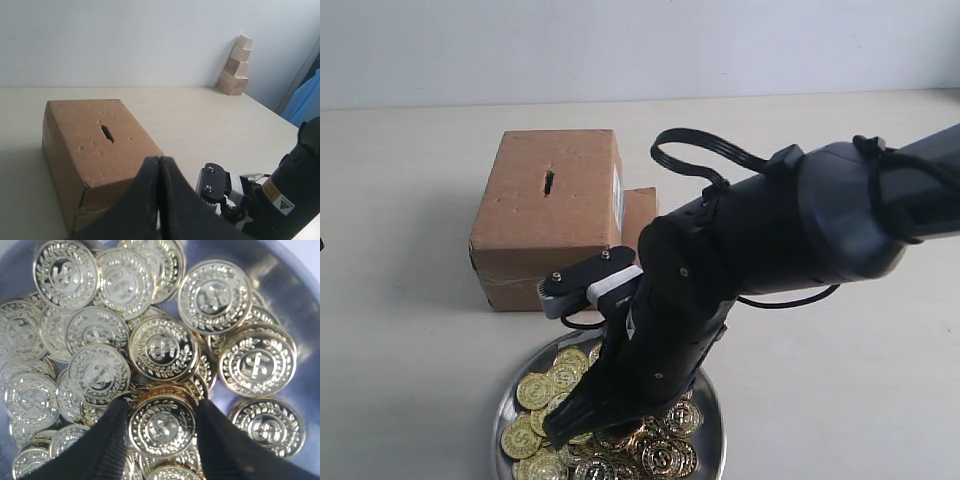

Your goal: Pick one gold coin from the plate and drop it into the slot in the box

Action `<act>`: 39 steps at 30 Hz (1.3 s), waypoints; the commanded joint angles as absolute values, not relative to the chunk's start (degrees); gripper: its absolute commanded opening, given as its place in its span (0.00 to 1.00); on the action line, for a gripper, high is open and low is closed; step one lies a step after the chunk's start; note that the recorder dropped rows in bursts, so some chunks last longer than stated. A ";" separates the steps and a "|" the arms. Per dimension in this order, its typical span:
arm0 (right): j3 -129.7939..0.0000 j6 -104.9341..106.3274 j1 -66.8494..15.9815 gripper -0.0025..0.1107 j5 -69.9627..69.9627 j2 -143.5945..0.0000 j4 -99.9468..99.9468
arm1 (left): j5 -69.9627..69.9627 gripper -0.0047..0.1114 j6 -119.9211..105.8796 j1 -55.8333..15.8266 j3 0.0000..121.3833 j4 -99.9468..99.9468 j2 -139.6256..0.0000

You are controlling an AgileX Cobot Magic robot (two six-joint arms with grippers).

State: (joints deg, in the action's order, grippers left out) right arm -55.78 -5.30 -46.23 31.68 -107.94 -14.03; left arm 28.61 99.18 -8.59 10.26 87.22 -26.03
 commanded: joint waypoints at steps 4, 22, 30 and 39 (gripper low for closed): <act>-55.91 -4.67 -45.99 0.27 31.66 -105.80 -13.29 | 28.80 0.05 99.41 -8.74 10.67 87.07 -26.10; -55.91 14.28 -45.99 0.27 35.70 -97.36 -13.62 | 28.80 0.20 110.41 -8.74 10.67 87.17 -27.81; -55.91 28.23 -45.99 0.27 35.71 -97.07 -13.62 | 29.01 0.45 112.87 -8.74 10.67 87.62 -39.23; -55.91 36.11 -45.99 0.27 35.71 -95.64 -13.62 | 38.64 0.45 111.78 -8.74 15.06 87.64 -55.67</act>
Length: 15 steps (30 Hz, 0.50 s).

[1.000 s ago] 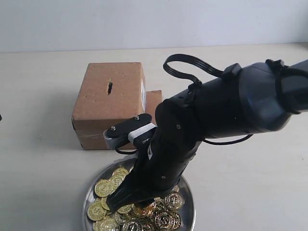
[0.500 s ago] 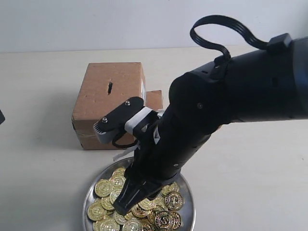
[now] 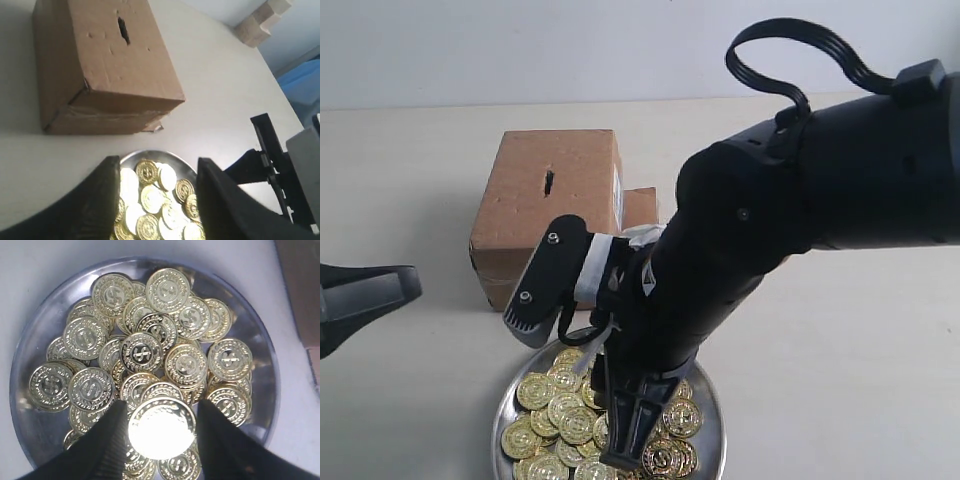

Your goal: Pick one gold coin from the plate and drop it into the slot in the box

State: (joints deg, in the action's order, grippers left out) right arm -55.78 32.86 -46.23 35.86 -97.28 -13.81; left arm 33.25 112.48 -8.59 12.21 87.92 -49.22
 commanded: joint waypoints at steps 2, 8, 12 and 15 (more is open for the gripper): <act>-55.91 36.39 -45.99 0.27 35.71 -94.59 -13.62 | 41.25 0.45 111.19 -8.74 16.36 87.64 -58.46; -55.91 37.32 -45.99 0.27 35.22 -91.35 -13.89 | 47.53 0.45 110.96 -8.74 18.51 87.64 -63.81; -55.91 37.42 -45.99 0.27 35.00 -90.13 -14.39 | 53.27 0.45 110.84 -8.74 19.60 87.99 -65.89; -55.91 39.04 -45.99 0.27 34.64 -89.47 -15.62 | 55.08 0.45 110.85 -8.74 20.29 88.68 -67.57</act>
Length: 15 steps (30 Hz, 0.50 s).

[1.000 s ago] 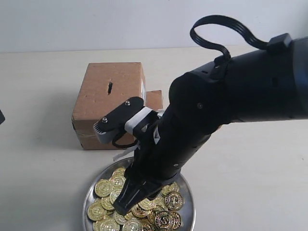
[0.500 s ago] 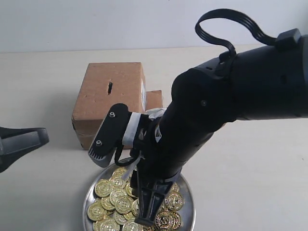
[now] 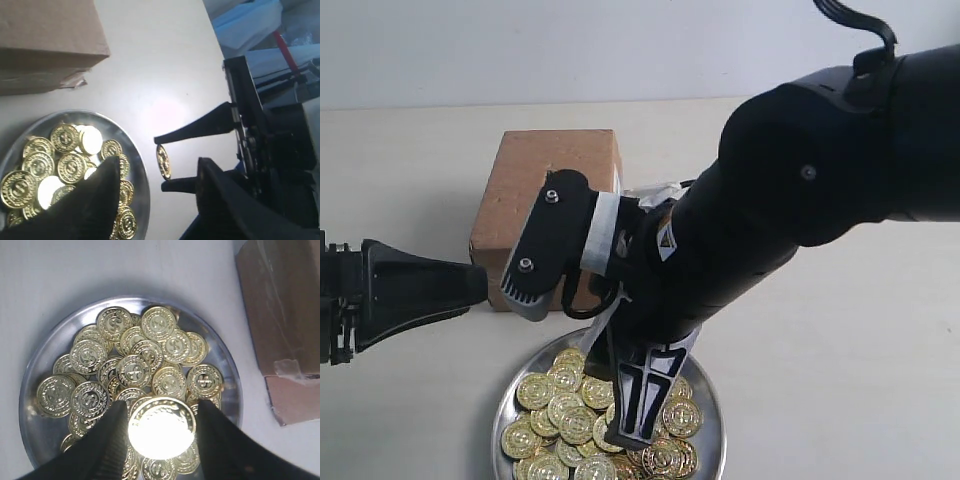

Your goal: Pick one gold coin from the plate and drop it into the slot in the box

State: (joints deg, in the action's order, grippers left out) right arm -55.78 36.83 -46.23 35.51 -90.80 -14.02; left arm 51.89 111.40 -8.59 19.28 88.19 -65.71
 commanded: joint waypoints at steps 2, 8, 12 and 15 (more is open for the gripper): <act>-55.91 39.33 -45.99 0.27 34.29 -89.13 -16.21 | 55.91 0.45 110.85 -8.74 20.32 89.26 -68.97; -55.91 39.93 -45.99 0.27 34.15 -88.61 -16.21 | 60.44 0.45 110.69 -8.74 20.69 90.14 -73.67; -55.91 39.93 -45.99 0.27 33.98 -88.67 -16.21 | 61.87 0.45 110.59 -8.74 20.83 89.99 -76.13; -55.91 39.93 -45.99 0.27 33.30 -88.67 -16.21 | 62.94 0.45 110.03 -8.74 20.83 89.99 -77.22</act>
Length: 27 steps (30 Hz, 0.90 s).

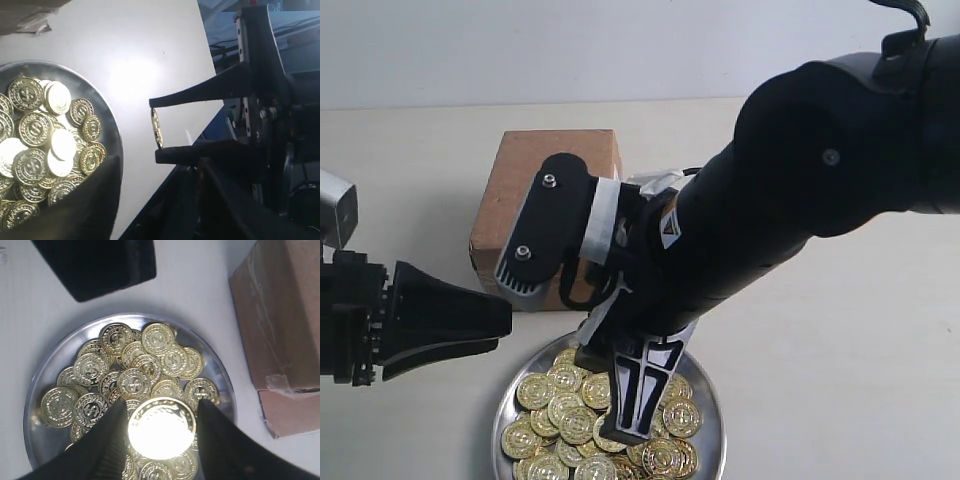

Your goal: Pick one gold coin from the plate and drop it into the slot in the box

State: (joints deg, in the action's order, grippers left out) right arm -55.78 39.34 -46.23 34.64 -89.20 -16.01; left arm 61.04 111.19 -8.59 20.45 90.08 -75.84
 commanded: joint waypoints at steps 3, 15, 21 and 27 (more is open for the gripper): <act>-55.91 39.93 -45.99 0.27 32.74 -88.67 -16.21 | 63.06 0.45 109.93 -8.74 20.83 89.64 -77.73; -55.91 40.74 -45.99 0.27 32.63 -88.67 -16.09 | 63.83 0.45 110.51 -8.74 23.26 89.76 -78.11; -55.91 40.74 -45.99 0.27 32.63 -88.67 -16.09 | 63.83 0.45 111.03 -9.18 24.18 91.05 -78.11; -55.91 40.74 -45.99 0.27 32.63 -88.67 -16.09 | 62.28 0.45 111.03 -14.03 24.18 90.74 -79.47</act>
